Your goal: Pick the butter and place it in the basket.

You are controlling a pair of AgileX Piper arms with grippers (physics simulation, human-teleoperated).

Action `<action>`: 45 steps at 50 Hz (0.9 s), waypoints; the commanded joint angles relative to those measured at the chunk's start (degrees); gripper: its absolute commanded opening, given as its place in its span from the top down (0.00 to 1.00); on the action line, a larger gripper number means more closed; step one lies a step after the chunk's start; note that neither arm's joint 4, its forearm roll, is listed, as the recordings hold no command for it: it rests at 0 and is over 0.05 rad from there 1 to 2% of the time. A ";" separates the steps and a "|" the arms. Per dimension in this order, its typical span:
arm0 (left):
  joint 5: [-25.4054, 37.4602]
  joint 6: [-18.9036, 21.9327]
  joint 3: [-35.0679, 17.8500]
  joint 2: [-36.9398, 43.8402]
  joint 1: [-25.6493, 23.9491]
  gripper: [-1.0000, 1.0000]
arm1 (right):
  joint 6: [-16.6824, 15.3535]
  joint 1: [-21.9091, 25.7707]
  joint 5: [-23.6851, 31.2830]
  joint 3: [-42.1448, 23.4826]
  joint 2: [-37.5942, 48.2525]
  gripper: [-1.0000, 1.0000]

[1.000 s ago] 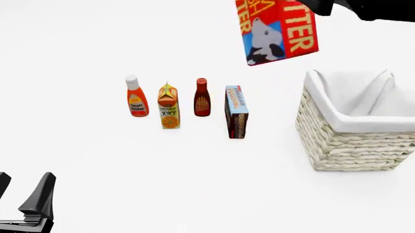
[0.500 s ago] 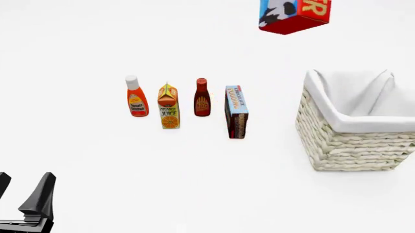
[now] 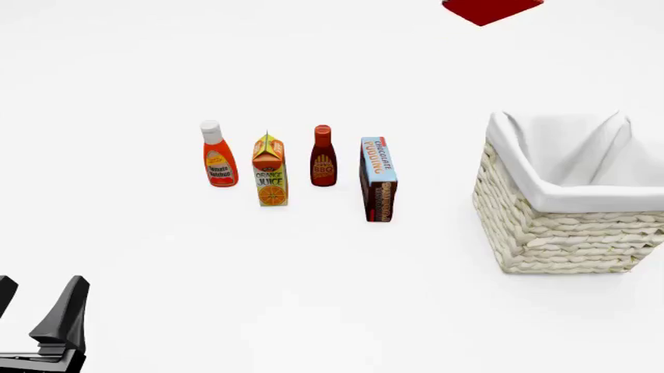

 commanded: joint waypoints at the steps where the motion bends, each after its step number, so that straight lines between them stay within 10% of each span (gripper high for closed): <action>1: 0.00 0.00 0.00 0.00 0.00 0.00 | 4.19 -5.52 1.26 -3.49 2.39 1.00; 45: 0.00 0.00 0.00 0.00 0.00 0.00 | 5.80 -19.65 13.52 -12.70 10.11 1.00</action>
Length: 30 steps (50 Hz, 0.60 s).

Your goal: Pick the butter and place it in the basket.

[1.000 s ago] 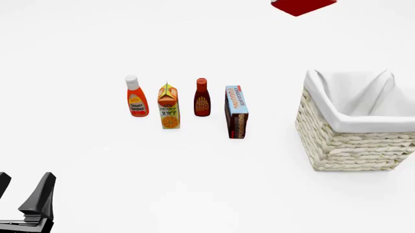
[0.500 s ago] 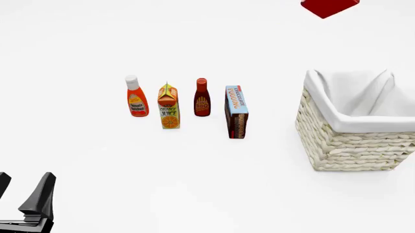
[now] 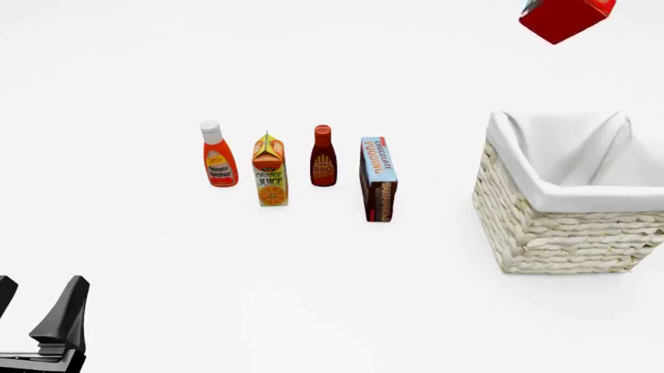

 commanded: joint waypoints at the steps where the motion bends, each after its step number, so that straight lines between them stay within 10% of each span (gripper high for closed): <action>1: 0.00 0.00 0.00 0.00 0.00 0.00 | 2.18 -2.71 2.69 -3.15 1.27 1.00; 30: 0.00 0.00 0.00 0.00 0.00 0.00 | 8.06 -4.94 5.01 -2.86 2.16 1.00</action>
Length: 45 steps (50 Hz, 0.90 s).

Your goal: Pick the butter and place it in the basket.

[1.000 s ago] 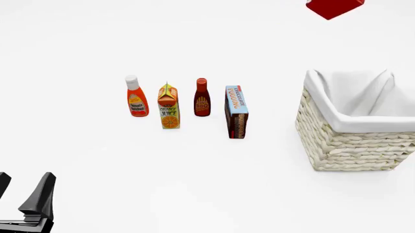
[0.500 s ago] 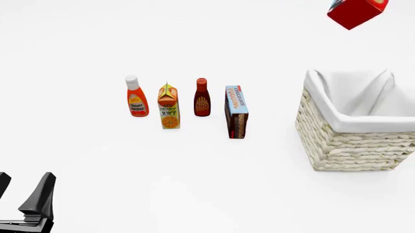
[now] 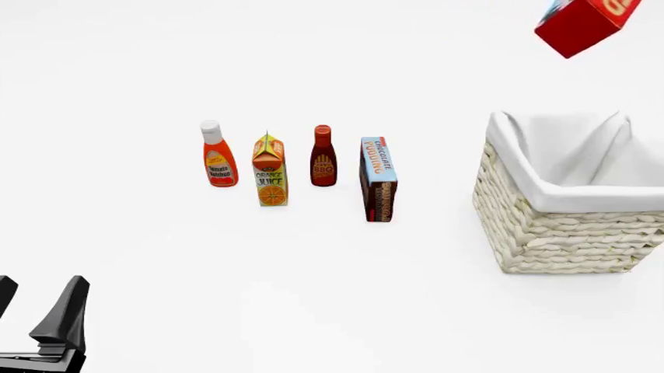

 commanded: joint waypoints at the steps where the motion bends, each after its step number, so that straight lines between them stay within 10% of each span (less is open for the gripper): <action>1: 0.00 0.00 0.00 0.00 0.00 0.00 | 2.48 -0.30 0.11 -0.40 -0.40 1.00; 45: 0.00 0.00 0.00 0.00 0.00 0.00 | 5.84 -3.40 2.94 0.19 -0.97 1.00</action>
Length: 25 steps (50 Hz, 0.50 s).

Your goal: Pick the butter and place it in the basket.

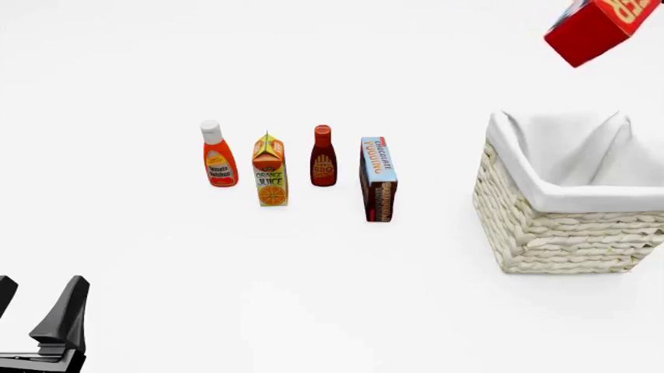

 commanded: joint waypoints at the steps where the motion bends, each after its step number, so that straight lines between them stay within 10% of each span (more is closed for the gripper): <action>1: 0.00 0.00 0.00 0.00 0.00 0.00 | 2.03 -1.18 -0.79 0.94 -1.28 1.00; 25: 0.00 0.00 0.00 0.00 0.00 0.00 | 4.56 -3.38 -2.63 5.03 -2.25 1.00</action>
